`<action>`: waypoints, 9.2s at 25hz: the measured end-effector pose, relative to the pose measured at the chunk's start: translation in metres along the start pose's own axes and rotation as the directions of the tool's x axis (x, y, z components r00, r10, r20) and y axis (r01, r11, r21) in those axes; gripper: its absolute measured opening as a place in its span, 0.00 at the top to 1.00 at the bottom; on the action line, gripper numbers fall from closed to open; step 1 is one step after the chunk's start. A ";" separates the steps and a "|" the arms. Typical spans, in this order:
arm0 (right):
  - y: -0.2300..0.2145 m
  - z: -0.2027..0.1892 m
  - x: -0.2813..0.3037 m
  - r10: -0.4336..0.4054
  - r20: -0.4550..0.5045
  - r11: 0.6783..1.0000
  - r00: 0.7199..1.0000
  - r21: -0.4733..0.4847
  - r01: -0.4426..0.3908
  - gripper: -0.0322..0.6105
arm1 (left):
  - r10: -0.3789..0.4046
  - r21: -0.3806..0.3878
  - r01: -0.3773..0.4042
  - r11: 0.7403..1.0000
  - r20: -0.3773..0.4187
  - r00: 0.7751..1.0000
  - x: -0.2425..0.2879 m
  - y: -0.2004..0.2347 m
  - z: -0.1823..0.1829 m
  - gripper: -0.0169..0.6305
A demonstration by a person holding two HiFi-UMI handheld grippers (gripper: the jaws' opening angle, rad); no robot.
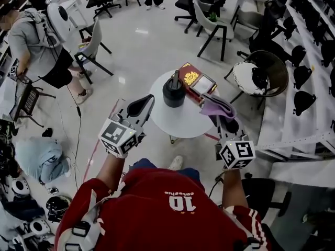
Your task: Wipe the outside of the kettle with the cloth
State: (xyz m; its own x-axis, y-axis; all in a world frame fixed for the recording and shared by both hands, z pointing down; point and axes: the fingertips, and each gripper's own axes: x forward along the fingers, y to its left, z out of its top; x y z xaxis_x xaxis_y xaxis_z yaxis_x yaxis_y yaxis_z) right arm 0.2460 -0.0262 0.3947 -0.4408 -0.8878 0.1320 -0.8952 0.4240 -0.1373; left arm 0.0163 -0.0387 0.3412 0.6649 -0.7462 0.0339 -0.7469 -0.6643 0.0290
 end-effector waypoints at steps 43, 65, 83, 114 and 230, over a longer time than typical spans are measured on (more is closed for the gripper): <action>-0.018 -0.137 0.294 -0.128 -0.362 0.981 0.923 -0.183 0.064 0.87 | 0.061 -0.069 -0.068 0.995 -0.093 0.994 0.015 0.139 -0.059 0.96; 0.083 -0.155 0.298 -0.018 -0.452 0.973 0.892 -0.212 -0.088 0.87 | 0.042 -0.086 -0.047 0.995 -0.063 0.997 -0.016 0.162 -0.049 0.96; 0.147 -0.093 0.270 0.150 -0.314 0.971 0.938 -0.132 -0.200 0.87 | 0.035 -0.062 -0.038 0.997 -0.043 0.998 -0.008 0.178 -0.044 0.96; -0.011 -0.138 0.273 0.054 -0.310 0.998 0.949 -0.011 -0.061 0.87 | 0.033 -0.088 -0.044 0.995 -0.119 0.992 0.043 0.151 -0.070 0.96; -0.046 -0.206 0.288 0.344 -0.559 0.857 0.754 -0.142 -0.496 0.87 | 0.163 -0.095 -0.179 0.979 -0.154 0.975 0.111 0.139 -0.088 0.96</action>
State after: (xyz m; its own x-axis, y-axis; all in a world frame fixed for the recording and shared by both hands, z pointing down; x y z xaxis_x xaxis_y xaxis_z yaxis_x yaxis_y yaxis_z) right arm 0.1464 -0.2643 0.6410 -0.6775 -0.4240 0.6010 -0.5577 0.8289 -0.0438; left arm -0.0139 -0.2095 0.4365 0.5260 -0.8286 0.1915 -0.8505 -0.5129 0.1168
